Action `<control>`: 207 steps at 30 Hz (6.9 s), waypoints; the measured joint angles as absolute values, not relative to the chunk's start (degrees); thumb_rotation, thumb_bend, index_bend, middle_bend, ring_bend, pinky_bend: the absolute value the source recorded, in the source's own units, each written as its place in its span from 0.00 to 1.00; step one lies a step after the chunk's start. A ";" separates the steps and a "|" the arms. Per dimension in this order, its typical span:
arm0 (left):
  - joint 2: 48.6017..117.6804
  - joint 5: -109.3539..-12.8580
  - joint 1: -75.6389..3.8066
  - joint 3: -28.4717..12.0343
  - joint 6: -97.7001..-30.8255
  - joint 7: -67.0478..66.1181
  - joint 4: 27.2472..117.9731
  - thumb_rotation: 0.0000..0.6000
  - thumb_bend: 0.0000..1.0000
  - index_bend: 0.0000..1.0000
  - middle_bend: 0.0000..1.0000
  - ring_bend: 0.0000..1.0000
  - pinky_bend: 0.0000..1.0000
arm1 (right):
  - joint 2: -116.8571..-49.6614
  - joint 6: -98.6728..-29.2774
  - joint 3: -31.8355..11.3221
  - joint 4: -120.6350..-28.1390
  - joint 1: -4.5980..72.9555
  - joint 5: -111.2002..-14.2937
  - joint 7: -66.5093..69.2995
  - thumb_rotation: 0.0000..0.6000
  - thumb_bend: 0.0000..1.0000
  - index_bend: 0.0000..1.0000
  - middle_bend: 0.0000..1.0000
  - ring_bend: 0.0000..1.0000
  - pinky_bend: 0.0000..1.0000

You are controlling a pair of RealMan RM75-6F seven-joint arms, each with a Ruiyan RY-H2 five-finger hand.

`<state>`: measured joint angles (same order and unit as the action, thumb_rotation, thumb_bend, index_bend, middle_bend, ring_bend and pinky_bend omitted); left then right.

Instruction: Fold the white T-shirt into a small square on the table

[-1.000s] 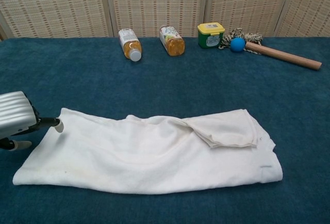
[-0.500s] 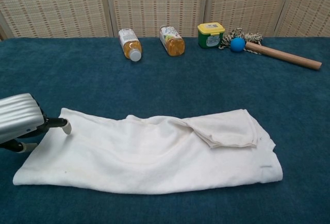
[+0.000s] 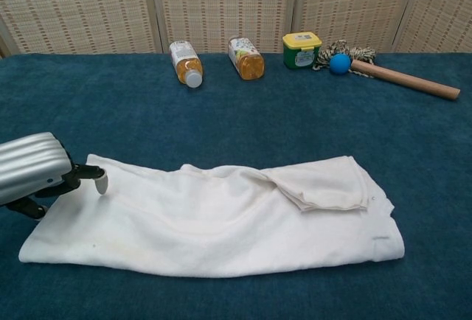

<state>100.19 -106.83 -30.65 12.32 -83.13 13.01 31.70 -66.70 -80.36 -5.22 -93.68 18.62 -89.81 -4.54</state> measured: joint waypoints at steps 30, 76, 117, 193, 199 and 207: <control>100.64 -105.11 -30.62 11.77 -81.71 12.29 32.95 1.00 0.57 0.68 0.94 0.85 0.95 | -66.80 -80.57 -5.45 -93.17 18.32 -91.21 -2.73 1.00 0.21 0.04 0.94 0.94 1.00; 83.97 -96.15 -23.15 5.60 -81.52 0.19 64.45 1.00 0.62 0.66 0.94 0.84 0.95 | -67.74 -81.18 -6.03 -90.21 19.29 -92.62 2.49 1.00 0.21 0.05 0.94 0.94 1.00; 101.26 -73.29 -42.75 -9.42 -59.27 -57.57 99.51 1.00 0.62 0.66 0.94 0.84 0.95 | -64.33 -86.14 -6.19 -87.84 14.47 -90.76 7.41 1.00 0.21 0.05 0.94 0.94 1.00; 126.76 -61.60 -57.43 -16.19 -66.81 -60.24 75.69 1.00 0.16 0.00 0.91 0.82 0.95 | -64.24 -86.91 -6.52 -85.34 11.90 -89.61 10.24 1.00 0.21 0.06 0.94 0.94 1.00; 126.41 -61.96 -56.94 -16.67 -67.46 -60.06 77.17 1.00 0.16 0.00 0.91 0.82 0.95 | -64.24 -86.93 -6.64 -85.15 11.87 -89.57 10.51 1.00 0.21 0.06 0.94 0.94 1.00; 122.26 -61.90 -54.75 -16.30 -68.81 -60.17 83.10 1.00 0.16 0.00 0.86 0.78 0.94 | -64.00 -87.01 -6.89 -85.24 11.93 -89.61 10.64 1.00 0.21 0.06 0.94 0.94 1.00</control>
